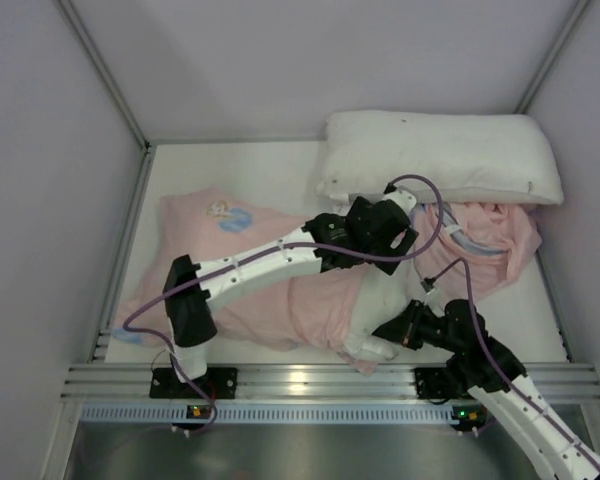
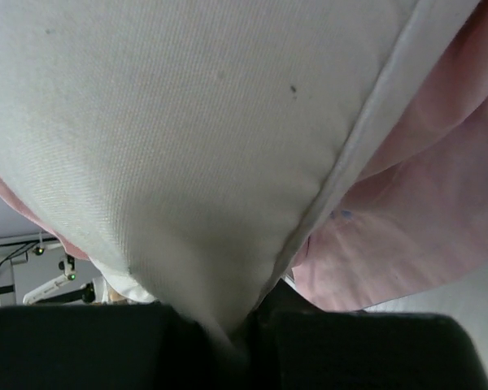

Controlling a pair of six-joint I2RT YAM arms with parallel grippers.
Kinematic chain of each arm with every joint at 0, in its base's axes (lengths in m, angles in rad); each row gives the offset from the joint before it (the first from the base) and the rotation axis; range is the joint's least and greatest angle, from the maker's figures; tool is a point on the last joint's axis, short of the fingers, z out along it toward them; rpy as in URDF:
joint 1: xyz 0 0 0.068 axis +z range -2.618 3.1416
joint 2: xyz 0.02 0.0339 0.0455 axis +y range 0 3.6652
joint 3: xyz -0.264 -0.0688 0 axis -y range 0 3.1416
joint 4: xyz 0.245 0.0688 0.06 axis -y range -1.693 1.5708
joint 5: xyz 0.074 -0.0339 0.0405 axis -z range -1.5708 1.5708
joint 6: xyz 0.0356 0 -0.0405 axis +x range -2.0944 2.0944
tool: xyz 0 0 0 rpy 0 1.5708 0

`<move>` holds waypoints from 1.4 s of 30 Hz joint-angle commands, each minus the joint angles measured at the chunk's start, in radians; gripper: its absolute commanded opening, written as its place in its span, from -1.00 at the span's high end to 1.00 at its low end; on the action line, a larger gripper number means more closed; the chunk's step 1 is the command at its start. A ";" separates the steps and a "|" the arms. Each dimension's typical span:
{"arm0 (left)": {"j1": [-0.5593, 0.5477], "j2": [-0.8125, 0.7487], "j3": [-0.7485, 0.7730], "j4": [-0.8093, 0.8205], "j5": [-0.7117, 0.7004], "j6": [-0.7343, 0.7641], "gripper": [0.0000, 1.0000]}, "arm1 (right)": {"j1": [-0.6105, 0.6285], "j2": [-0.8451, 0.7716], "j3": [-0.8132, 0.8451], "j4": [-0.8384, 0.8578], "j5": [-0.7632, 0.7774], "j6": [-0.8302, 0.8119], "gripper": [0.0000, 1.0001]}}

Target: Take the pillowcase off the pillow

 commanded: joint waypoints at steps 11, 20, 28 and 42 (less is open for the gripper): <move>0.168 0.305 0.208 -0.071 -0.035 0.093 -0.51 | 0.009 -0.057 0.200 -0.235 0.065 -0.073 1.00; 0.326 0.331 0.099 -0.057 0.008 -0.044 1.00 | 0.008 -0.098 0.372 -0.331 0.142 -0.103 1.00; 0.375 0.166 -0.177 0.043 0.071 -0.121 1.00 | 0.008 -0.058 0.586 -0.373 0.243 -0.157 1.00; 0.534 -0.266 -0.579 0.080 0.081 -0.131 1.00 | 0.011 0.126 1.242 -0.652 0.594 -0.289 1.00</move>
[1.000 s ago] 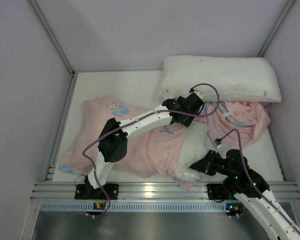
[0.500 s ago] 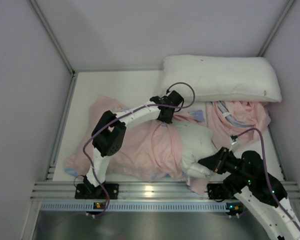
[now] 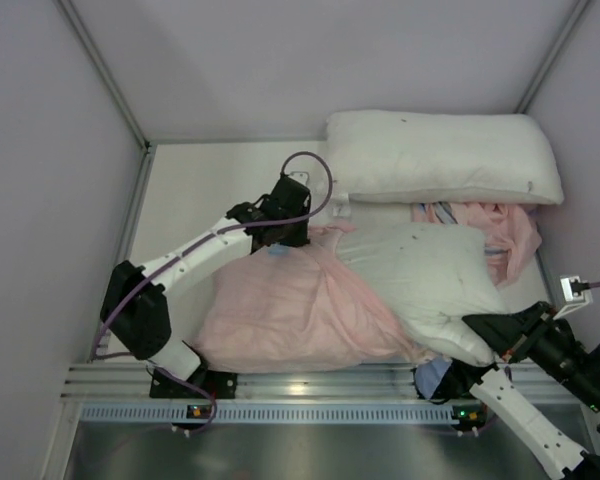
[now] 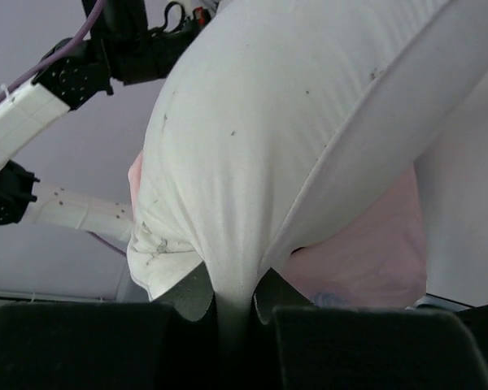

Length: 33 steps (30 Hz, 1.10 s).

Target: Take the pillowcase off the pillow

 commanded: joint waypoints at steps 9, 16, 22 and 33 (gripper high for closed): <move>0.230 -0.298 -0.128 -0.099 0.015 0.122 0.93 | 0.006 -0.086 -0.074 0.039 0.232 -0.007 1.00; 0.198 -0.468 -0.030 -0.098 0.420 0.059 -0.64 | 0.006 -0.071 -0.357 0.284 0.108 0.028 1.00; 0.099 -0.650 -0.044 -0.092 0.555 -0.080 -0.76 | 0.006 0.004 -0.386 0.402 0.069 0.014 1.00; -0.396 -0.534 -0.228 -0.023 0.087 -0.366 -0.73 | 0.004 -0.055 -0.421 0.419 0.048 0.036 1.00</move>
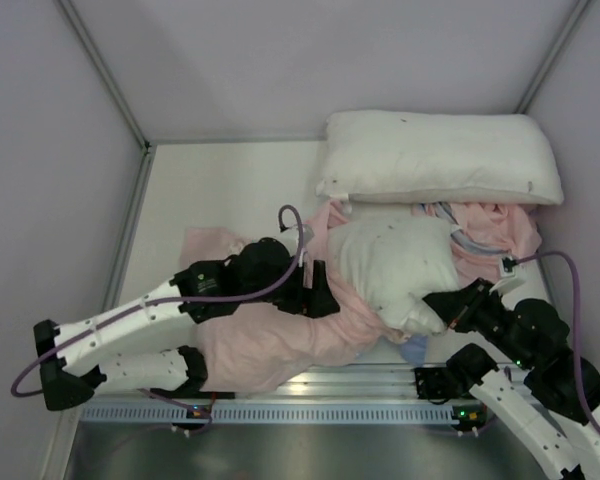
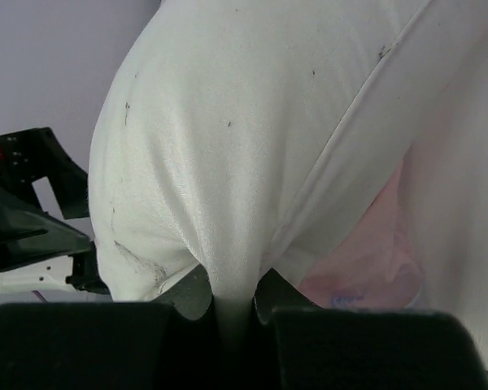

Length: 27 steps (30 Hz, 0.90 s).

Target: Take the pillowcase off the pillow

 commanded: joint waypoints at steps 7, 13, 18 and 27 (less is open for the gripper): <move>-0.095 0.152 0.075 0.036 -0.323 -0.116 -0.75 | 0.002 -0.086 -0.008 0.076 -0.017 0.034 1.00; -0.099 0.180 0.098 0.111 -0.285 -0.117 -0.75 | 0.002 -0.080 -0.018 0.077 -0.023 0.033 1.00; -0.102 0.200 0.092 0.138 -0.294 -0.119 -0.74 | 0.002 -0.086 -0.020 0.079 -0.023 0.037 1.00; -0.133 0.261 0.091 0.197 -0.242 -0.119 -0.27 | 0.000 -0.077 -0.021 0.092 -0.023 0.042 1.00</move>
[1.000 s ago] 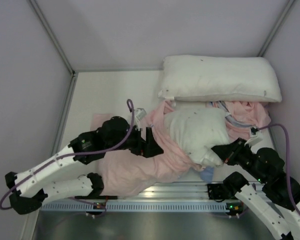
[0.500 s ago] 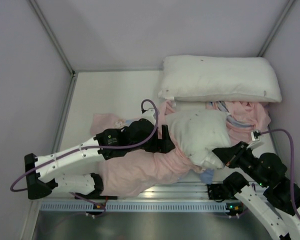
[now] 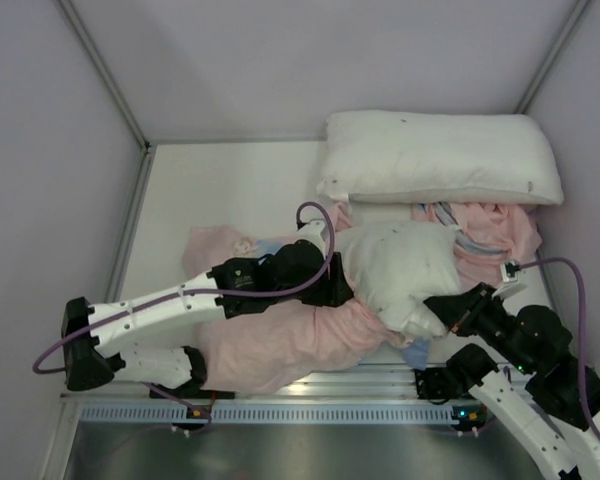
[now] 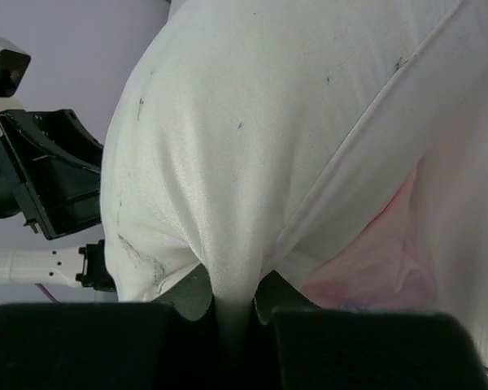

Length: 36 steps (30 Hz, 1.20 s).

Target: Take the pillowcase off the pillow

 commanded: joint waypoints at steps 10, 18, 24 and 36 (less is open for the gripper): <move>-0.080 -0.184 -0.167 0.214 0.130 -0.021 1.00 | 0.000 0.095 -0.119 0.302 0.018 -0.003 1.00; -0.080 -0.386 -0.412 0.163 0.092 -0.116 1.00 | 0.002 0.268 0.258 0.324 0.119 -0.127 1.00; -0.080 -0.484 -0.506 0.113 0.077 -0.156 1.00 | 0.002 0.344 0.559 0.223 0.282 -0.247 1.00; -0.080 -0.673 -0.557 -0.091 -0.044 -0.200 1.00 | 0.091 0.212 0.776 0.010 0.736 -0.378 1.00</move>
